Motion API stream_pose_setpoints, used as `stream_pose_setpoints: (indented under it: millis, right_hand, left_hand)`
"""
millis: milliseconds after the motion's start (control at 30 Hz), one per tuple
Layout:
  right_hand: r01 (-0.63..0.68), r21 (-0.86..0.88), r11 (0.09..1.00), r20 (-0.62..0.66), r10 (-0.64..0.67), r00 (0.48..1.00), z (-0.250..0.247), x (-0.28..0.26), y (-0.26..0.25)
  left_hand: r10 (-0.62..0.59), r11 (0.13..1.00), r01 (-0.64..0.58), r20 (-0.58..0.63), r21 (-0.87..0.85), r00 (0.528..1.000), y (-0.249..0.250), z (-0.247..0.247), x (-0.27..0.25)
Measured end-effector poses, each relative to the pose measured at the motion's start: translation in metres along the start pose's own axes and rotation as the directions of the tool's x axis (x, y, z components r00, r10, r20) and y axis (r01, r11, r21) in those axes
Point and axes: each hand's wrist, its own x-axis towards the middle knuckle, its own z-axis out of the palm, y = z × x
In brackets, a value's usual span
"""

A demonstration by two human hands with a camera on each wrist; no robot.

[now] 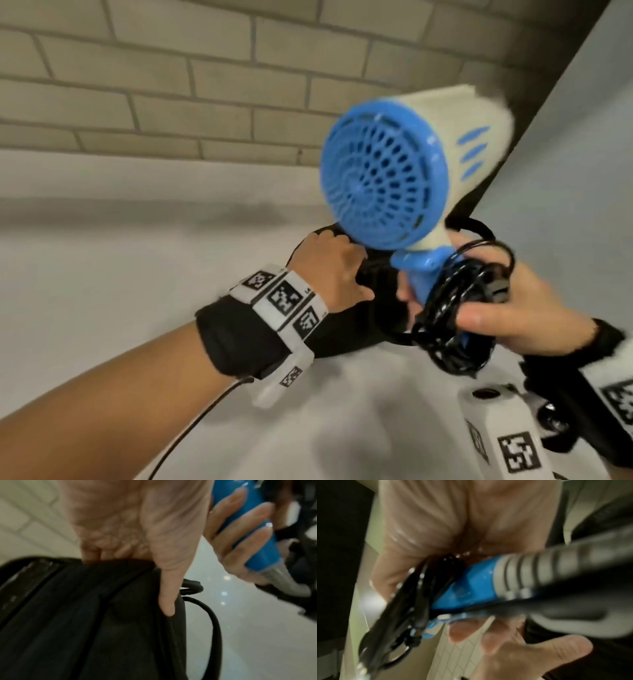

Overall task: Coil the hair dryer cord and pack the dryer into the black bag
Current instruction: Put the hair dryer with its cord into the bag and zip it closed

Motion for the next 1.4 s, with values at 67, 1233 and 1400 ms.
stream_pose_setpoints:
  millis: [67, 1233, 1400]
  right_hand:
    - [-0.063, 0.010, 0.998, 0.092, 0.062, 0.994, -0.001, 0.005, 0.008]
    - [0.118, -0.964, 0.237, 0.223, 0.486, 0.845, -0.028, 0.034, 0.052]
    - [0.169, -0.931, 0.322, 0.336, 0.586, 0.737, -0.011, 0.052, 0.073]
  left_hand:
    - [0.046, 0.998, -0.051, 0.110, 0.036, 0.993, 0.004, 0.002, -0.004]
    - [0.233, 0.896, -0.228, -0.035, -0.380, 0.972, -0.023, 0.017, -0.058]
    - [0.249, 0.895, -0.274, -0.117, -0.351, 0.961, -0.013, 0.022, -0.059]
